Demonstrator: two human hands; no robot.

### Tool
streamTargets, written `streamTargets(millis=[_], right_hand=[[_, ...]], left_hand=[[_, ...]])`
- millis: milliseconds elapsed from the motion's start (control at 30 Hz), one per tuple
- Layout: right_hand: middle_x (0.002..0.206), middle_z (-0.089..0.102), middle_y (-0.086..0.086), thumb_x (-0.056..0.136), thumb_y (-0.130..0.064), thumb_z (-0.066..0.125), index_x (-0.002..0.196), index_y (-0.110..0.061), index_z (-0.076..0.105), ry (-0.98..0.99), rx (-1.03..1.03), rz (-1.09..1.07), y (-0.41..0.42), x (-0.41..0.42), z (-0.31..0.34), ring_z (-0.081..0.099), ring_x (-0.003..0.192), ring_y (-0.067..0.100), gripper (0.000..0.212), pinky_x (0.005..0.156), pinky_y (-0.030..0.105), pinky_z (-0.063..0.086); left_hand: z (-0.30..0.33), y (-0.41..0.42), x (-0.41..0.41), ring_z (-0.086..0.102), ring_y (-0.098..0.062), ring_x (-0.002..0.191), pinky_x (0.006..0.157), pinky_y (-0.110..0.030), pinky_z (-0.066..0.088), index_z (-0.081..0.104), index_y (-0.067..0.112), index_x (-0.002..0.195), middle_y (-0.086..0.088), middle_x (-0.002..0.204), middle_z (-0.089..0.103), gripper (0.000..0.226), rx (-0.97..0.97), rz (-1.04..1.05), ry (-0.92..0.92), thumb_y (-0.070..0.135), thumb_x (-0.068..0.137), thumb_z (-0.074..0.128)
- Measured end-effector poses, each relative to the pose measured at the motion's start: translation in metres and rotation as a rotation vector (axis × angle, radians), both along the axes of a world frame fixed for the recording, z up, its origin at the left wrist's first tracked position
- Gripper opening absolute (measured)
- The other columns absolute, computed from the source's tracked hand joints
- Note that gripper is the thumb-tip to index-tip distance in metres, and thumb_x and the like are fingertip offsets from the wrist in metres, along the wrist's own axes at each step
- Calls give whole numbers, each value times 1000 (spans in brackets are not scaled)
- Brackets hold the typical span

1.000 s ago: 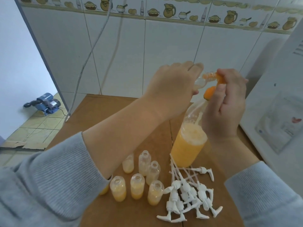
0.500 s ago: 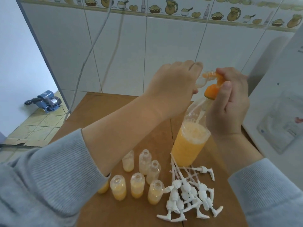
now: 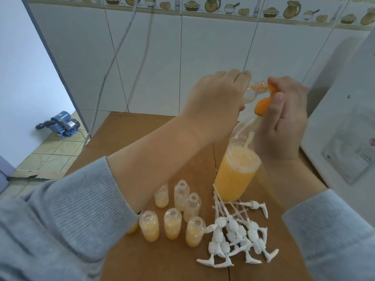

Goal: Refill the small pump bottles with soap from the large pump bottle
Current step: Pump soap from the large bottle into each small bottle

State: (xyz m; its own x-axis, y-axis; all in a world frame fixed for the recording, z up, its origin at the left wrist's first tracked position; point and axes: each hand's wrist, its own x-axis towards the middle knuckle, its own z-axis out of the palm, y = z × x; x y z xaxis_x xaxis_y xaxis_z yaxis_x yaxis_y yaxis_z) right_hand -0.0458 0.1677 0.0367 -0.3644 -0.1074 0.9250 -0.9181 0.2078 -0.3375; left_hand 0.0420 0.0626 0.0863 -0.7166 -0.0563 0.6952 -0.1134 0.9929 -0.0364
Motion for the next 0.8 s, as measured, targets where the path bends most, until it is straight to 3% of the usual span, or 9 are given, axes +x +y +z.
streamTargets(millis=[133, 233, 333, 400, 500, 633, 800], right_hand=[[105, 61, 13, 98, -11, 30, 111, 4, 59, -25, 20, -8, -2, 3, -5, 49, 107, 13, 35, 96, 57, 41], [101, 53, -6, 99, -18, 27, 107, -1, 62, -124, -17, 57, 0, 8, 11, 45, 102, -1, 40, 99, 42, 41], [100, 53, -9, 99, -21, 26, 107, -5, 62, -154, -57, 76, 0, 10, 20, 46, 101, -1, 41, 98, 28, 41], [104, 59, 4, 99, -16, 28, 111, -1, 60, -92, -44, 39, 0, 11, 15, 48, 106, 5, 37, 102, 39, 41], [108, 61, 16, 98, -8, 32, 113, 3, 58, -11, 1, -23, 1, 3, 0, 49, 109, 14, 32, 96, 58, 40], [110, 59, 16, 98, -11, 32, 115, 3, 57, -33, 69, -29, 2, 4, -4, 48, 110, 17, 33, 96, 59, 40], [109, 49, -6, 99, -21, 28, 115, -1, 59, -114, 30, 32, 7, 6, 17, 39, 107, -7, 40, 103, 54, 36]], left_hand=[[-4, -2, 2, 55, -21, 107, 86, -32, 40, 42, 13, 135, -1, 124, 57, 48, 18, 2, -58, 24, 91, 58], [6, -5, 4, 53, -20, 109, 86, -32, 39, 42, 16, 134, 2, 124, 56, 47, 41, 0, -51, 27, 91, 57], [11, -4, 4, 52, -19, 108, 85, -31, 39, 42, 17, 133, 3, 122, 55, 46, 39, 8, -15, 28, 91, 57], [9, -2, 4, 54, -19, 106, 85, -31, 39, 43, 16, 133, 2, 121, 56, 46, 40, -5, -3, 27, 91, 57], [1, 1, 2, 55, -19, 106, 85, -31, 42, 43, 14, 134, 1, 121, 58, 46, 24, -11, -25, 26, 92, 57], [1, -3, 1, 54, -20, 104, 85, -32, 42, 44, 15, 130, 1, 119, 57, 43, 41, -12, -78, 26, 91, 58], [15, -3, 0, 53, -18, 103, 83, -31, 42, 45, 18, 127, 4, 117, 56, 40, 49, -10, -42, 27, 91, 57]])
